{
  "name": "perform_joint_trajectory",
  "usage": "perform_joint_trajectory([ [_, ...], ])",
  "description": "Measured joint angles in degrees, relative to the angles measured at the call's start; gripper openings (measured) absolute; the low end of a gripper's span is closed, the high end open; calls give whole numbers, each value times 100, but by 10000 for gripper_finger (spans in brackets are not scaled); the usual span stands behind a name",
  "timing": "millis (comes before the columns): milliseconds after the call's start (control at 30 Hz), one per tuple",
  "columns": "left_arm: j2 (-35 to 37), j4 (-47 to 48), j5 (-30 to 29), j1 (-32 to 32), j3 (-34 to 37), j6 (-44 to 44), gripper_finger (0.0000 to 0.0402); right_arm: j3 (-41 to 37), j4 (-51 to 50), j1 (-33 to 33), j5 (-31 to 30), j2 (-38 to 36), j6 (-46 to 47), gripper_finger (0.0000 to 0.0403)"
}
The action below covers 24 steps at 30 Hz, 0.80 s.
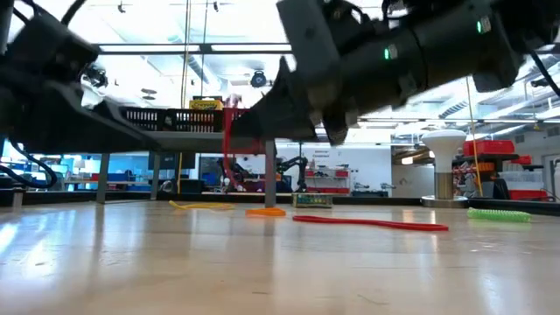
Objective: Pick & Place Office Desk Supplies
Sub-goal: Put the red rubber band into the right black bin
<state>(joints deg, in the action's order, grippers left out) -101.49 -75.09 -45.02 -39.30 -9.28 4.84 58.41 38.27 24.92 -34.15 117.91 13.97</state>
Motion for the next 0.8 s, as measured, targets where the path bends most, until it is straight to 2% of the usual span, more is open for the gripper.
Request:
perform_joint_trajectory([
  [133, -2, -60, 2, 171, 257, 244, 114, 24, -419, -145, -48, -525, -271, 2],
  [400, -2, -441, 36, 595, 370, -258, 11, 681, -1973, -786, -332, -1305, -637, 1],
  [600, -7, -414, 11, 1074, 353, -191, 13, 2123, -3775, -1609, -231, -1327, -811, 1],
  [800, -9, -403, 20, 1341, 335, -288, 16, 3318, -4630, -2674, 277, -1296, -993, 0],
])
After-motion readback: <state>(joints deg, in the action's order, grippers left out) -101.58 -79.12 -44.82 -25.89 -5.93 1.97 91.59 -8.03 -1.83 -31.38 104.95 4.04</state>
